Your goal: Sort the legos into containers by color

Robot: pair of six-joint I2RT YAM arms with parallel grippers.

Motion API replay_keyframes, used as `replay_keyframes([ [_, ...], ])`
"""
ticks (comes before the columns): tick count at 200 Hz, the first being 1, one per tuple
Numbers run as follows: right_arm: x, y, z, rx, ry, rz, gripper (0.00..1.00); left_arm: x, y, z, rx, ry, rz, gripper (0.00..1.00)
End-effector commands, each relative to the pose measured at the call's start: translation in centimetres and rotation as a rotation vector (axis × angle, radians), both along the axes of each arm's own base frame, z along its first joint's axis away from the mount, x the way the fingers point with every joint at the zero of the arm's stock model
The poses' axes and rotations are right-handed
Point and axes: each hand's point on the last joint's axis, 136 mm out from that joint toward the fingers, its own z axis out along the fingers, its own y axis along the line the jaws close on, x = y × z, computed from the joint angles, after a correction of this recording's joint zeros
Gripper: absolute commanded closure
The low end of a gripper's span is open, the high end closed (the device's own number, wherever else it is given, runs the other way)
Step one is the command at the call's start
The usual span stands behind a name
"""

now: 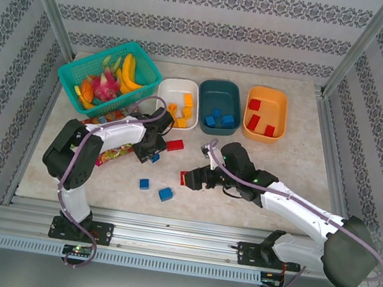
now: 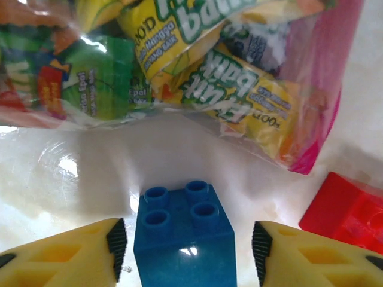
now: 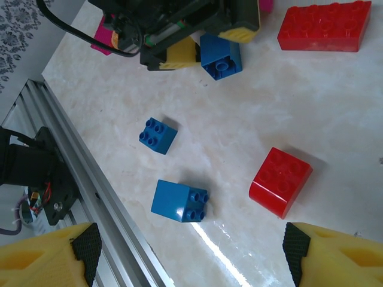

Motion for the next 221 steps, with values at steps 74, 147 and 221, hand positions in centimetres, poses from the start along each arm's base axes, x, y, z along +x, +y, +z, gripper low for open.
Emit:
replay_keyframes([
  [74, 2.4, 1.5, 3.5, 0.106, -0.138, -0.01, 0.19, 0.5, 0.6, 2.0, 0.021, -0.041, 0.01, 0.73],
  [147, 9.8, -2.1, 12.1, 0.236, -0.304, -0.317, 0.17, 4.0, -2.6, 11.9, 0.047, -0.218, -0.285, 0.75],
  [221, 18.0, -10.6, 14.3, 0.219, -0.347, -0.761, 0.15, 14.8, -13.4, 15.2, -0.093, -0.497, -0.582, 0.74],
])
